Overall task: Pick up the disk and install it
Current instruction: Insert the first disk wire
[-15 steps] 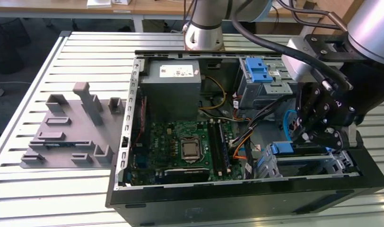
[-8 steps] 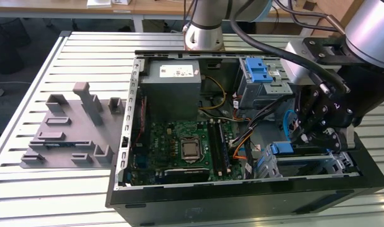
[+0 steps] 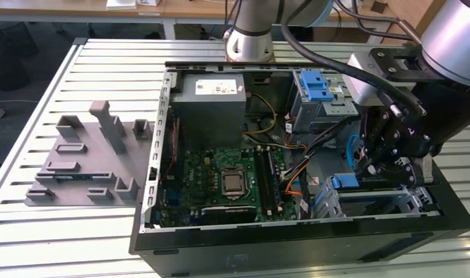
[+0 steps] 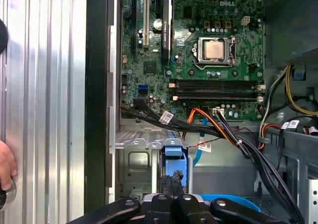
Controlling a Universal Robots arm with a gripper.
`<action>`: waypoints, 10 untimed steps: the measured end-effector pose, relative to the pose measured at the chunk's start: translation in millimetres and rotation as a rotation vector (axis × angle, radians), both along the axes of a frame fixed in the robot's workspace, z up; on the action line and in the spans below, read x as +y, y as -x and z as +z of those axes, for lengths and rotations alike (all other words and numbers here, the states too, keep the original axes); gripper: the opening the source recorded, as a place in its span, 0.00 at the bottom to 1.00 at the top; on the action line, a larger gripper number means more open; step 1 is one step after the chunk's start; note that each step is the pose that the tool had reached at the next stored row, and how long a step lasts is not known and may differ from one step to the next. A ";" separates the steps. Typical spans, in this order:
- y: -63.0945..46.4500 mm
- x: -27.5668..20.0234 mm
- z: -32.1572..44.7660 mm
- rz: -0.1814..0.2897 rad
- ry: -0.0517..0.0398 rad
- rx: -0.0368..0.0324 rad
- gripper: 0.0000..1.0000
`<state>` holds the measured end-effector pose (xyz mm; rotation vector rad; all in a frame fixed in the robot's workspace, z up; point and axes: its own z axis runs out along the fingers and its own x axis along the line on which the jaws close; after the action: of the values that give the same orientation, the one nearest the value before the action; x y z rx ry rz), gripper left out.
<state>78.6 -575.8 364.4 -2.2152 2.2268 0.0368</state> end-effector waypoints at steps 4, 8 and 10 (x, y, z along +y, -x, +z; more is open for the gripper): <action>-1.6 0.0 -0.5 0.000 -0.0002 0.0000 0.11; -7.2 0.0 -0.5 0.000 -0.0001 0.0001 0.11; -11.1 0.0 -0.5 0.000 -0.0001 0.0000 0.11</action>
<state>89.7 -575.7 363.9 -2.2153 2.2266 0.0369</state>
